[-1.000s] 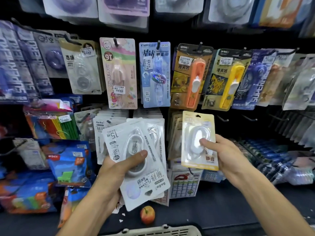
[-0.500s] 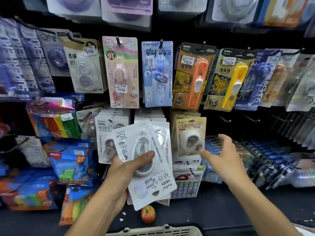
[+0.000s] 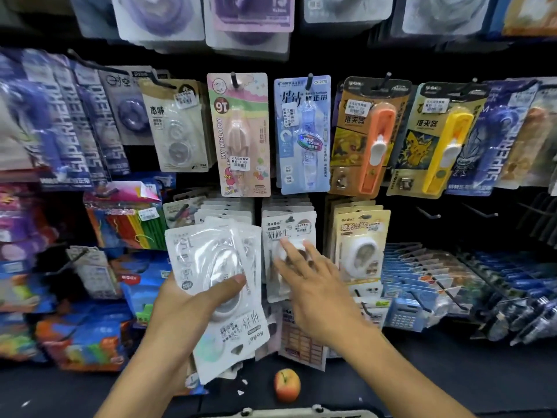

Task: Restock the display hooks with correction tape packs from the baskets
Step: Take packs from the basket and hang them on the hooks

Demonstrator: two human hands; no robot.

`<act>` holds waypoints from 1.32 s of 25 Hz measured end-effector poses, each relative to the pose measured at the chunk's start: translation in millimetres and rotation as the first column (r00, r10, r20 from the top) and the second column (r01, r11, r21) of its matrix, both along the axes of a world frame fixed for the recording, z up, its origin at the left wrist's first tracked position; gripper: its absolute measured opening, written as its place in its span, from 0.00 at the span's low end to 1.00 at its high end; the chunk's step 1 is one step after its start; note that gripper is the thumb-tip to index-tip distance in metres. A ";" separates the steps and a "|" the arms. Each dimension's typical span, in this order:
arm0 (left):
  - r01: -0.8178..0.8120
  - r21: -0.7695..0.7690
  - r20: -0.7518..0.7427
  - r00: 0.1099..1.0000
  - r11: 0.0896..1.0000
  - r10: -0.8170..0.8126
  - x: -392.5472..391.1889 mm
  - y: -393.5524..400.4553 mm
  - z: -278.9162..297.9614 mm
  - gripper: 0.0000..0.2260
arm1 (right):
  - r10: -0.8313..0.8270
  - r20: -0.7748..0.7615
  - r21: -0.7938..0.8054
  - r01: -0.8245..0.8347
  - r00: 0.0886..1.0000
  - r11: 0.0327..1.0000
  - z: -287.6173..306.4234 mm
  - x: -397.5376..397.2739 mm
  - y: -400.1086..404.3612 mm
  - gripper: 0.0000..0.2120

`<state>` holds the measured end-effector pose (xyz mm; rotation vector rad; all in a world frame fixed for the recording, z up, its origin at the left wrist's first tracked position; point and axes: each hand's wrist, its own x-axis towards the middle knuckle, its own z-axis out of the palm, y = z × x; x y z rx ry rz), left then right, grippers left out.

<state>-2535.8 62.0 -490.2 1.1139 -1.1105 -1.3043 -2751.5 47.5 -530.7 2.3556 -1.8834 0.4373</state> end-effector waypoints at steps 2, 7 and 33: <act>0.007 0.001 0.014 1.000 1.000 -0.007 7.1 2.1 -2.5 0.28 | -0.065 -0.033 0.036 0.066 0.997 0.997 -2.6 4.5 -26.3 0.40; 0.066 0.027 -0.013 0.998 0.997 -0.066 15.2 4.8 -5.4 0.36 | -0.063 -0.016 0.050 0.063 0.998 0.997 12.4 1.1 -66.6 0.36; 0.394 0.049 -0.039 0.919 0.918 -0.392 -0.7 5.4 4.2 0.20 | -0.188 0.981 0.191 0.080 -0.043 0.978 74.5 -44.2 27.1 0.07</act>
